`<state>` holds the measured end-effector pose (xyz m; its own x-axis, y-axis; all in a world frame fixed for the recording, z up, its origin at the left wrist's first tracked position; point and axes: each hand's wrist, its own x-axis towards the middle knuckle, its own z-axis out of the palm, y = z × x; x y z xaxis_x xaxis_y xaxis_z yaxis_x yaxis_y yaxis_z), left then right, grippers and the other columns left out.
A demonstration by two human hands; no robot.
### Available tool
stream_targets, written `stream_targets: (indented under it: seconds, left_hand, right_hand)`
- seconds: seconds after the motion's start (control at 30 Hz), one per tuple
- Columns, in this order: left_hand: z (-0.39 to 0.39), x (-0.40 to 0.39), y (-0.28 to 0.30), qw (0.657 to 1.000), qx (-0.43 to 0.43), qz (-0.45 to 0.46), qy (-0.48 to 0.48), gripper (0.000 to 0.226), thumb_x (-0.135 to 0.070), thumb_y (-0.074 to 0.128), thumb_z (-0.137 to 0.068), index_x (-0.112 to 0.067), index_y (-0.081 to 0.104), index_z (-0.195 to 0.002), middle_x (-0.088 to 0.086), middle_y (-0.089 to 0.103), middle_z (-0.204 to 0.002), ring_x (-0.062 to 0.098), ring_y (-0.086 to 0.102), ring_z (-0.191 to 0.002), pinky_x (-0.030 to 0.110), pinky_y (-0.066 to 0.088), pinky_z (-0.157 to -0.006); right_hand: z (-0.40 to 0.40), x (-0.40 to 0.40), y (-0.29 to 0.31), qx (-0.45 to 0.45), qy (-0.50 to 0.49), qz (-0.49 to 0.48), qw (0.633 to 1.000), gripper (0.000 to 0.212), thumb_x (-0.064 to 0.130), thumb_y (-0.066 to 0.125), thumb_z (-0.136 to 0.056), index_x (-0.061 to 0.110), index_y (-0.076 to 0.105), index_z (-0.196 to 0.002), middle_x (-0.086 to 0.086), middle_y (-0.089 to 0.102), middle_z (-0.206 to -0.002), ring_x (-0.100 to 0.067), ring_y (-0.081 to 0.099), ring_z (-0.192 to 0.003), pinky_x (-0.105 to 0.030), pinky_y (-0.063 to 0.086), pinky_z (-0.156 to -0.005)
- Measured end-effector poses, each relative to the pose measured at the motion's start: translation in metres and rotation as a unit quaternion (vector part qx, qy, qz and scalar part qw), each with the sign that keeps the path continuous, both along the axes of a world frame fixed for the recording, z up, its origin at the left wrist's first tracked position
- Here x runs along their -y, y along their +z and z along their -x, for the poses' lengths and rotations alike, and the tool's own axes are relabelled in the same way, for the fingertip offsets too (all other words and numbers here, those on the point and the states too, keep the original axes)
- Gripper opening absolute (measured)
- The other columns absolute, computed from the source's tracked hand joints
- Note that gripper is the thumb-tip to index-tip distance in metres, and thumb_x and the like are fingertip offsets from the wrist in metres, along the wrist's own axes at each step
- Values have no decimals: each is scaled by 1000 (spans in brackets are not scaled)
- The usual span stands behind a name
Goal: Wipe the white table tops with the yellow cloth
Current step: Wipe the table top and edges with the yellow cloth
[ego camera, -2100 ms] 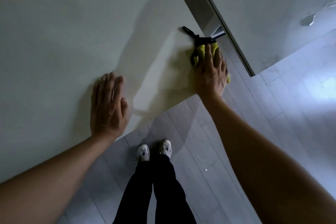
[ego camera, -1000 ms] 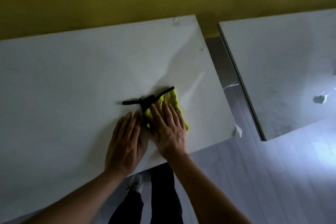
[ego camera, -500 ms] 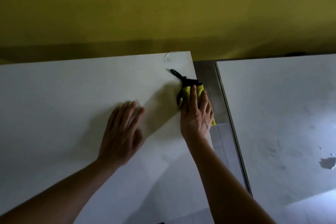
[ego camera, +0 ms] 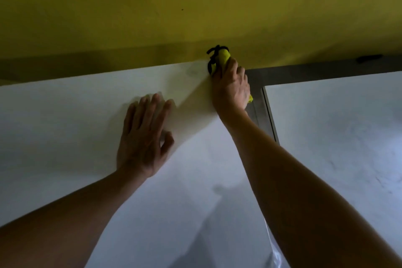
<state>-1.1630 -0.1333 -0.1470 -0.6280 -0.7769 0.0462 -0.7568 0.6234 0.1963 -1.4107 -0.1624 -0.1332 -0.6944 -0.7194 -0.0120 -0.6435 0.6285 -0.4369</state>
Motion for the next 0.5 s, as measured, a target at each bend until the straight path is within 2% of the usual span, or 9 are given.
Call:
stream_targets:
  seconds: [0.13, 0.3, 0.5]
  left_hand:
    - [1, 8, 1, 1000, 5, -4, 4, 73, -42, 35, -99, -19, 23, -167, 16, 18, -173, 38, 17, -160, 55, 13, -130]
    - [-1, 2, 4, 1000, 6, -4, -3, 73, -44, 35, -100, -18, 23, -167, 16, 19, -173, 39, 17, -160, 57, 14, -129]
    - [-6, -12, 5, 1000, 14, 2, -13, 71, -48, 29, -103, -17, 22, -167, 16, 19, -173, 38, 15, -161, 59, 15, -128]
  right_hand:
    - [2, 9, 4, 35, -14, 2, 999, 48, 46, 43, -102, 10, 46, -134, -17, 58, -119, -39, 58, -110, -44, 43, -85]
    - [0, -9, 5, 75, -42, -8, 996, 47, 46, 44, -101, 12, 45, -133, -17, 58, -116, -40, 60, -103, -40, 38, -76]
    - [-14, -58, 0, 54, -40, -2, 998, 44, 45, 43, -102, 17, 46, -136, -15, 59, -108, -39, 61, -93, -40, 43, -71]
